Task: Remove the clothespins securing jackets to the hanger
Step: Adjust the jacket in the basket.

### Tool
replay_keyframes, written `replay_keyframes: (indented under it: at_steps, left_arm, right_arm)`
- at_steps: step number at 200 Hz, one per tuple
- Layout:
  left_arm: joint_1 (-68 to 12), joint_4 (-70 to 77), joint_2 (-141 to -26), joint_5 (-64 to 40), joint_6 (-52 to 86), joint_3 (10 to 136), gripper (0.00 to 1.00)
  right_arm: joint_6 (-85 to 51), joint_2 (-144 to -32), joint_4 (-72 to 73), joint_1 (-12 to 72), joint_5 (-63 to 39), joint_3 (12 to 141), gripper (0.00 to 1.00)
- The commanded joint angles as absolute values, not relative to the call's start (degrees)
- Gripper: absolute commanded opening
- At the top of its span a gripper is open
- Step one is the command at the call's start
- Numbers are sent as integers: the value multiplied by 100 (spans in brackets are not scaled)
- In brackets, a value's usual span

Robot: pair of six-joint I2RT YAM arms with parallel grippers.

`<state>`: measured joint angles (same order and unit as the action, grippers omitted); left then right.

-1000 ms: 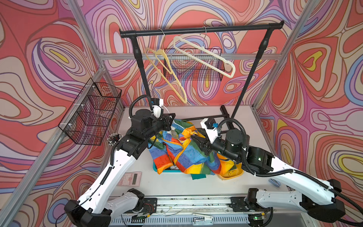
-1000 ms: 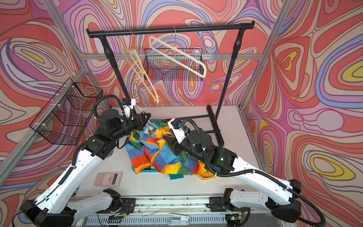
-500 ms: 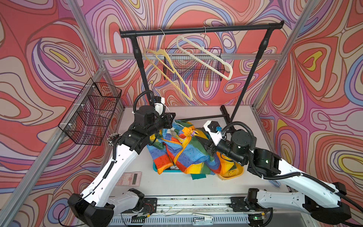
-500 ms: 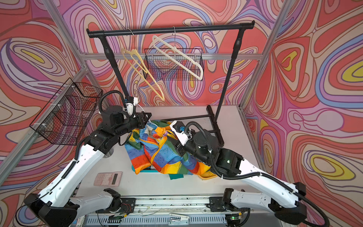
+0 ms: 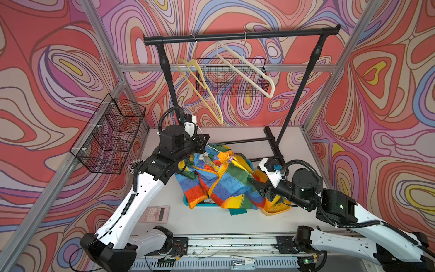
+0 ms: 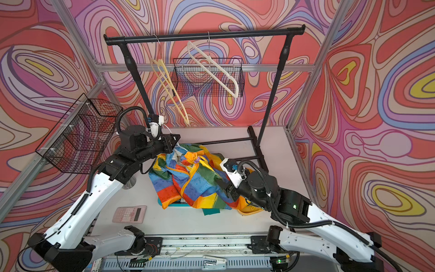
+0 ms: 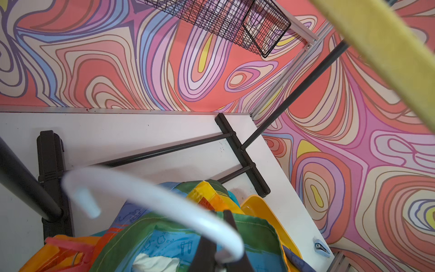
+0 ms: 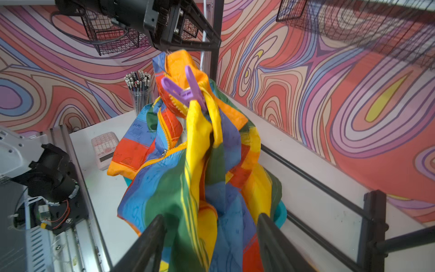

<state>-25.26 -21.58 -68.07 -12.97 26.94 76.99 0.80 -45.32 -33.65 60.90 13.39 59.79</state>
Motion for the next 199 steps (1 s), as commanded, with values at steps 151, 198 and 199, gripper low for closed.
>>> replay_keyframes:
  at_steps: [151, 198, 199]
  left_arm:
    - [-2555, -2192, -6493, -1151, 2645, 7780, 0]
    - [-2555, -2130, -6379, -1179, 2672, 7594, 0]
    - [-2556, -2128, -6371, -1174, 2672, 7589, 0]
  right_arm:
    - [-1599, -5017, -2453, 6130, 1124, 5131, 0]
    - [-1197, -6425, -2065, 6126, 606, 7122, 0]
    - [-1192, -6451, -2048, 6122, 588, 7151, 0]
